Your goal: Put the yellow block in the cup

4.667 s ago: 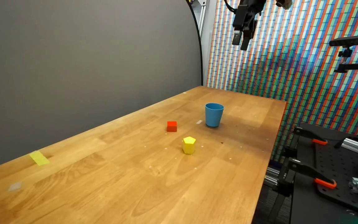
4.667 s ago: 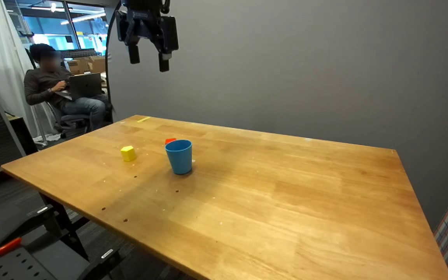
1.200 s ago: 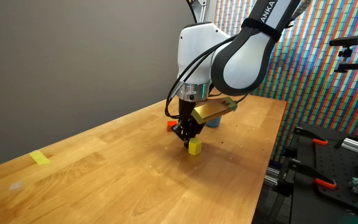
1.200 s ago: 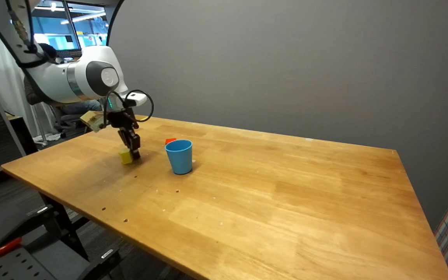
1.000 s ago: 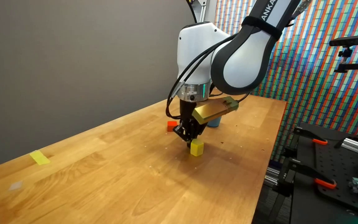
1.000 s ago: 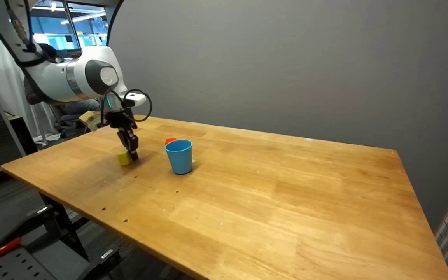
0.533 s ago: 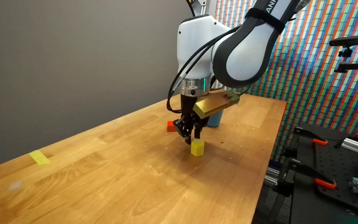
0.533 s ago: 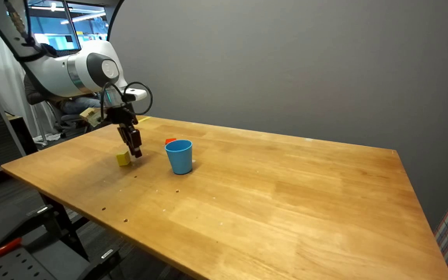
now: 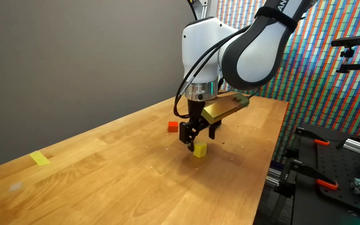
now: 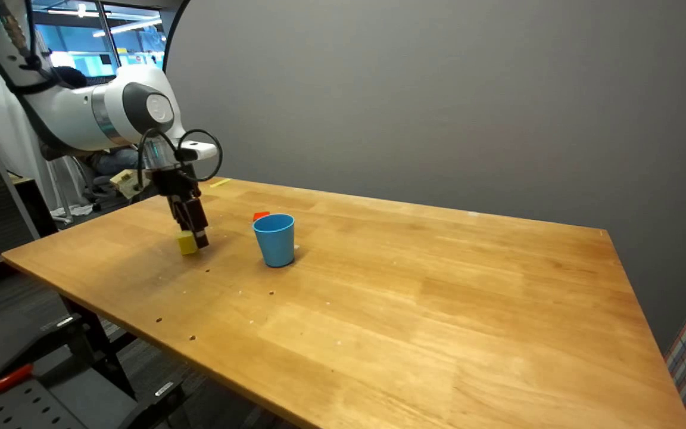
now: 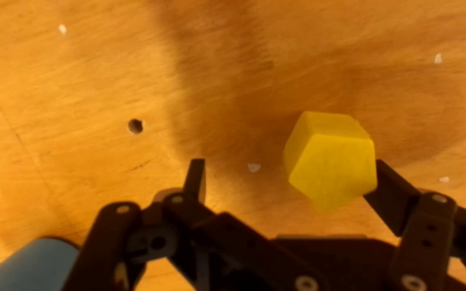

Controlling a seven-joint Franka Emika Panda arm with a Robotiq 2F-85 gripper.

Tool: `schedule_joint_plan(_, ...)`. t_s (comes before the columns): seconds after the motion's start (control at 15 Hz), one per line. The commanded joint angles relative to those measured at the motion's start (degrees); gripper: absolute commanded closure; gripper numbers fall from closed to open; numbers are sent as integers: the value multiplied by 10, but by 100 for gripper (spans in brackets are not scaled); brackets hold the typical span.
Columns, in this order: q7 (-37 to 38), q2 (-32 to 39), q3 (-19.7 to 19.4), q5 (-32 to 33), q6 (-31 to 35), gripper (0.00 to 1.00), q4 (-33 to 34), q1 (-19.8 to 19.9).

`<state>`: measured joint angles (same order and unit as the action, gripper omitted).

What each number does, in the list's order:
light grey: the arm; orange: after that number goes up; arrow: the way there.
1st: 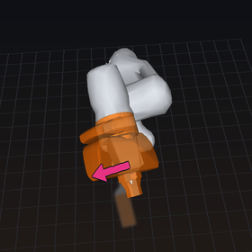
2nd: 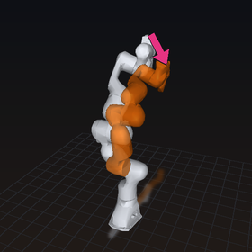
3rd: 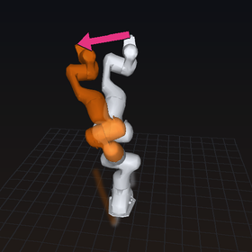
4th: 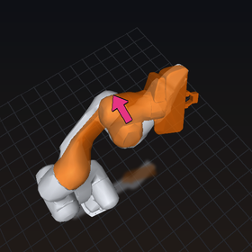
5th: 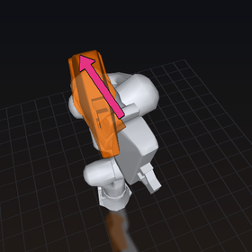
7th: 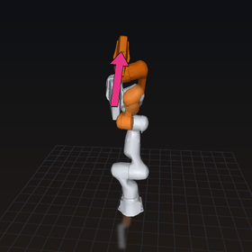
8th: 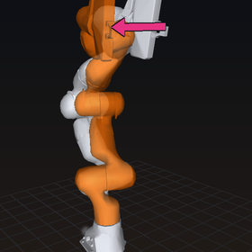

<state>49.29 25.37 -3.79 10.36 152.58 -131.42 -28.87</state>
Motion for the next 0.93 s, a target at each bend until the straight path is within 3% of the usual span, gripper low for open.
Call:
schedule_joint_plan(0.0, 4, -23, 29, -8, 8, 0, -31, 16)
schedule_joint_plan(0.07, 4, -24, 33, -8, 16, 25, -35, 17)
schedule_joint_plan(0.2, 1, -28, 38, -5, 39, 33, -42, 17)
schedule_joint_plan(0.6, -14, -34, 26, 16, 118, 81, -63, 5)
schedule_joint_plan(0.87, -10, -60, -5, 32, 124, 80, -74, -6)
